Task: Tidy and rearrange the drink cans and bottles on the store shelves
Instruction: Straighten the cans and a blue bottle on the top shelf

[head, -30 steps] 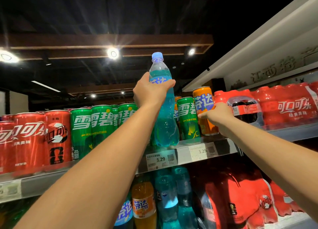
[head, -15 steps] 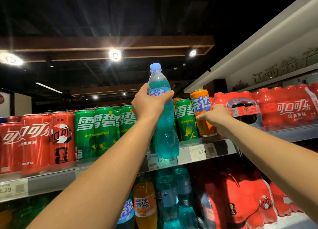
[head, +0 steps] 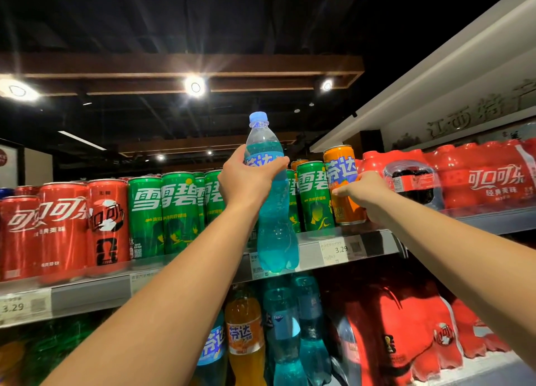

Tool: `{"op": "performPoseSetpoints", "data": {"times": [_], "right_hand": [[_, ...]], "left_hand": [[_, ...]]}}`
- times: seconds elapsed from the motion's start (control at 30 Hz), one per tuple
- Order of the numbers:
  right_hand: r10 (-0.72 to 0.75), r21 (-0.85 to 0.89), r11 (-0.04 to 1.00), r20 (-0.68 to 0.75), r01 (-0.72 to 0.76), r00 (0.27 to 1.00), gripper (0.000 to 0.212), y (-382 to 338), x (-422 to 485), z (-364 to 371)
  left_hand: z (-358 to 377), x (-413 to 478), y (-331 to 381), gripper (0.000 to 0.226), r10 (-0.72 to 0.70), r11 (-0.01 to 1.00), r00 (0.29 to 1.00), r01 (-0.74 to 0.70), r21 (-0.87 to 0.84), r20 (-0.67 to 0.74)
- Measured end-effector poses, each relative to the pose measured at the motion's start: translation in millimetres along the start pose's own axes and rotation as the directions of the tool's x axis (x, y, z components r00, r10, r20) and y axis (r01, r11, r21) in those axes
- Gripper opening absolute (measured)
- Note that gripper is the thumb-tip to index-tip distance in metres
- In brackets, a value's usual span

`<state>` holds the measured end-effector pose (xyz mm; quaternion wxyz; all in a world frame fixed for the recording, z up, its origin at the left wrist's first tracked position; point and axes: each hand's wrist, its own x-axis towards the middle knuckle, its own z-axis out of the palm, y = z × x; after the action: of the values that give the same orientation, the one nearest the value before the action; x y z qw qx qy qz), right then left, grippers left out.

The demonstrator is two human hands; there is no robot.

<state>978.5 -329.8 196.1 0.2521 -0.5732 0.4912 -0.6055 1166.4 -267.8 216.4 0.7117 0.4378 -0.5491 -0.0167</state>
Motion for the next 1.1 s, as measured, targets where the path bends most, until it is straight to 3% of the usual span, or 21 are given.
{"op": "performPoseSetpoints", "data": {"times": [0.53, 0.87, 1.1], "right_hand": [[-0.001, 0.055, 0.998, 0.078, -0.003, 0.997, 0.04, 6.1, 5.2, -3.4], [-0.03, 0.07, 0.997, 0.149, 0.02, 0.988, 0.027, 7.3, 3.6, -8.9], [-0.061, 0.002, 0.998, 0.055, 0.061, 0.997, 0.039, 18.9, 5.0, -1.0]], "left_hand": [[-1.4, -9.4, -7.1, 0.044, -0.017, 0.999, 0.998, 0.019, -0.036, 0.066], [-2.6, -10.3, -8.3, 0.042, -0.021, 0.997, 0.995, 0.027, -0.067, 0.096], [-3.5, -11.3, -10.1, 0.046, -0.019, 0.997, 0.995, 0.026, -0.078, 0.095]]}}
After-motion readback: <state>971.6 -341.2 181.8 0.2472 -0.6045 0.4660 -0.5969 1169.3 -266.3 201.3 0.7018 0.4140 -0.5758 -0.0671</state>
